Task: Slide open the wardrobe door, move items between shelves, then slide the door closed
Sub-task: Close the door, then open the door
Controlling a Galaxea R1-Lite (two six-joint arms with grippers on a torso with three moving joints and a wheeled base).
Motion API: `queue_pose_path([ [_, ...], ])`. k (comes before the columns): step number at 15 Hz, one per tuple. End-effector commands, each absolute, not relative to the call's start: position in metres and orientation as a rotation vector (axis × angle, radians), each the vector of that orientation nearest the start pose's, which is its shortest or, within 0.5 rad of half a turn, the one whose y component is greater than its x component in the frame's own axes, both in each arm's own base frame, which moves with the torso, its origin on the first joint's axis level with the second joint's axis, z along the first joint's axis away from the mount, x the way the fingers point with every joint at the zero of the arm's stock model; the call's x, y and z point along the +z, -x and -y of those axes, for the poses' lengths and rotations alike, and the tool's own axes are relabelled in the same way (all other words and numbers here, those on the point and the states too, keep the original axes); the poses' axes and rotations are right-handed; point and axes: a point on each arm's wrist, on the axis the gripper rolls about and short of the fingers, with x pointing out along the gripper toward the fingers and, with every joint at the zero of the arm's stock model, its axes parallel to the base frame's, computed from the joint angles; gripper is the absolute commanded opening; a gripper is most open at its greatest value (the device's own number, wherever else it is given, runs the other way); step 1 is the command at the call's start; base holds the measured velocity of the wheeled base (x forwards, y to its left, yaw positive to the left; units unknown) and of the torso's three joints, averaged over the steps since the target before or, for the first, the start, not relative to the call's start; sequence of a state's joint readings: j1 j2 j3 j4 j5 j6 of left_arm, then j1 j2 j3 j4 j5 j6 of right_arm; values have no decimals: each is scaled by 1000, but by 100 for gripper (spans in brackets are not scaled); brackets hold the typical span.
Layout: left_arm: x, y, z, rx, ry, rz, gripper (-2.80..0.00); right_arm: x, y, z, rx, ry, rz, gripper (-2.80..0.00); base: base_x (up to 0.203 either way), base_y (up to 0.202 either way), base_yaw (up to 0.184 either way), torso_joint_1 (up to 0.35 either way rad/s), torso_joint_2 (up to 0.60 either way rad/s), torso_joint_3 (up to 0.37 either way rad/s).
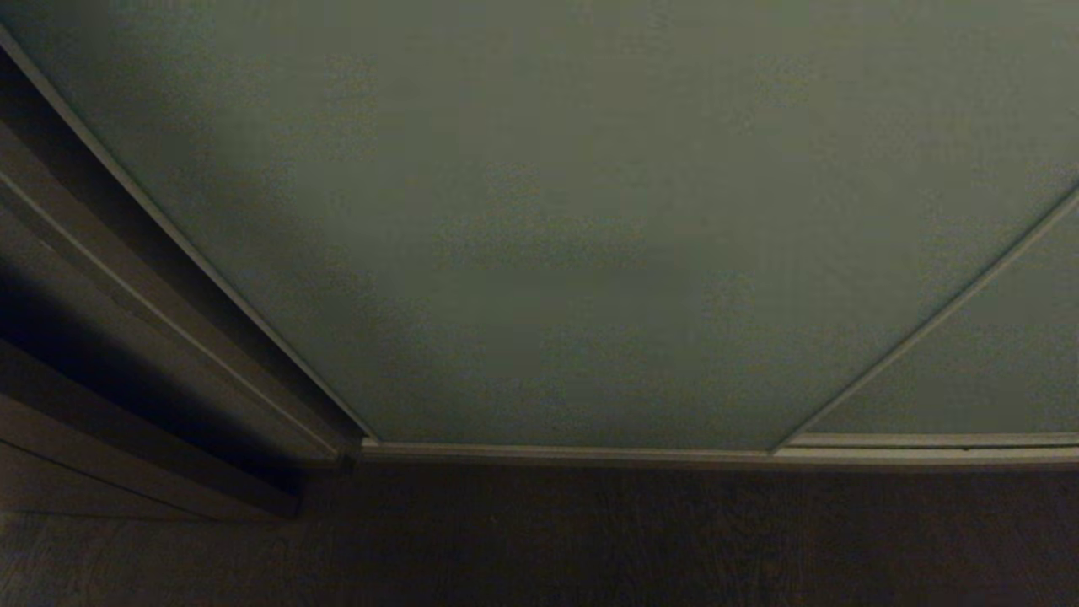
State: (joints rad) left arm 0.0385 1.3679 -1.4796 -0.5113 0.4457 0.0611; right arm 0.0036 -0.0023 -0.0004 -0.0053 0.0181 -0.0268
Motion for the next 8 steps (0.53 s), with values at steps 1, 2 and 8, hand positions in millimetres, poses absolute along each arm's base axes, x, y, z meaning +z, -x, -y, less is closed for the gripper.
queue_pose_path([
  [1,448,-193,-19,499,67,602,-280,76,23,0,23,28,6,-280,0,0,0,0,0,0],
  [2,448,-195,-19,498,66,602,-280,76,23,0,23,28,6,-280,0,0,0,0,0,0],
  [8,444,-202,-17,380,32,539,-280,76,23,0,23,28,6,-280,0,0,0,0,0,0],
])
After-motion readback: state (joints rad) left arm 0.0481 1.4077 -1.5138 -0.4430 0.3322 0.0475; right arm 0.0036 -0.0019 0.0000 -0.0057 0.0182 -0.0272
